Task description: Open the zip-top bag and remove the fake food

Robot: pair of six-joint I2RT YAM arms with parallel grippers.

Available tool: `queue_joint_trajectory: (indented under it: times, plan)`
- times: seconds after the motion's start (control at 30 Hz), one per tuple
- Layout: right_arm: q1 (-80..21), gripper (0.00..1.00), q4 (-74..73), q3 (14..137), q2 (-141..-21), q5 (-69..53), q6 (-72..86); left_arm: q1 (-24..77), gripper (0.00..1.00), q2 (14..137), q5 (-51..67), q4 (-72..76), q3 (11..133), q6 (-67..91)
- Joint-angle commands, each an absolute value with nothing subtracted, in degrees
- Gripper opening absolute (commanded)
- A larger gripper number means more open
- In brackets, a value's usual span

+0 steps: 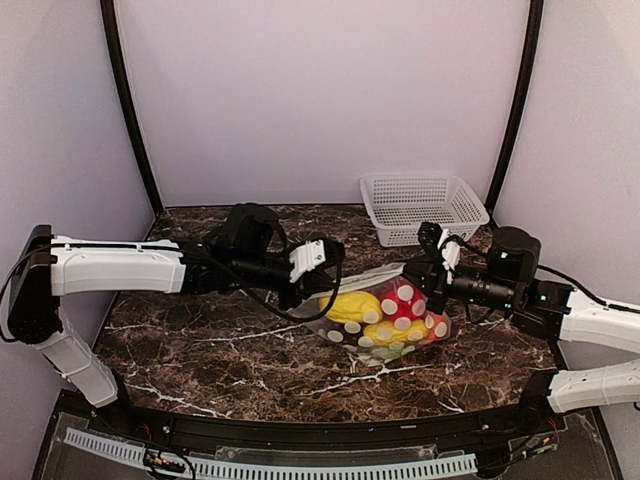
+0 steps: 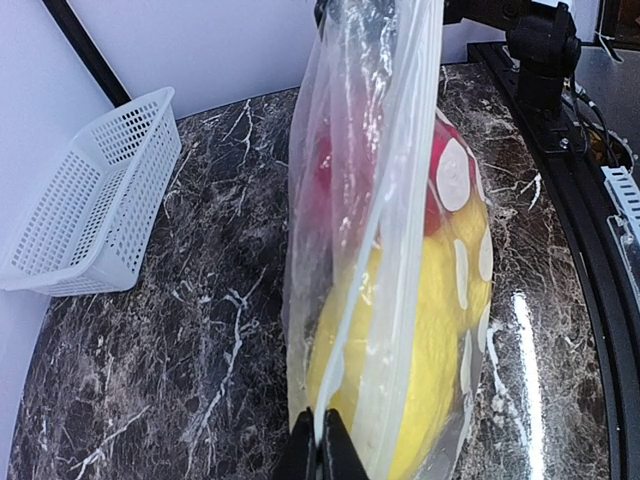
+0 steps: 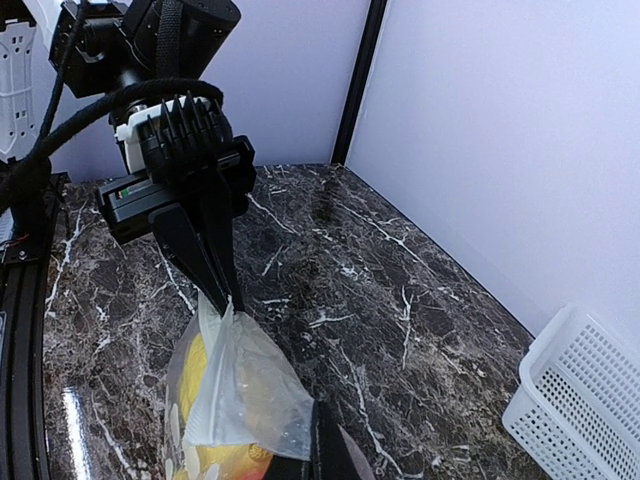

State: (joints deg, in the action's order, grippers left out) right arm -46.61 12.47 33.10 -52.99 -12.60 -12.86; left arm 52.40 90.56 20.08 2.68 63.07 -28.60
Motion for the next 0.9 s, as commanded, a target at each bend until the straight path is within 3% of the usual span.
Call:
queue_joint_trajectory:
  times: [0.0,0.23,0.87]
  plan:
    - [-46.49,0.0,16.65,34.68,-52.27,-13.37,-13.07,52.5,0.01,90.08,21.3,3.3,64.51,-28.43]
    - [-46.5,0.0,20.59,36.08,-58.13,-11.03,-13.58,50.2,0.01,83.73,18.85,1.99,63.59,-18.24]
    - [-46.48,0.0,44.65,68.34,-107.34,-24.65,-2.9,48.33,0.01,68.61,-6.61,-19.69,64.63,-4.43]
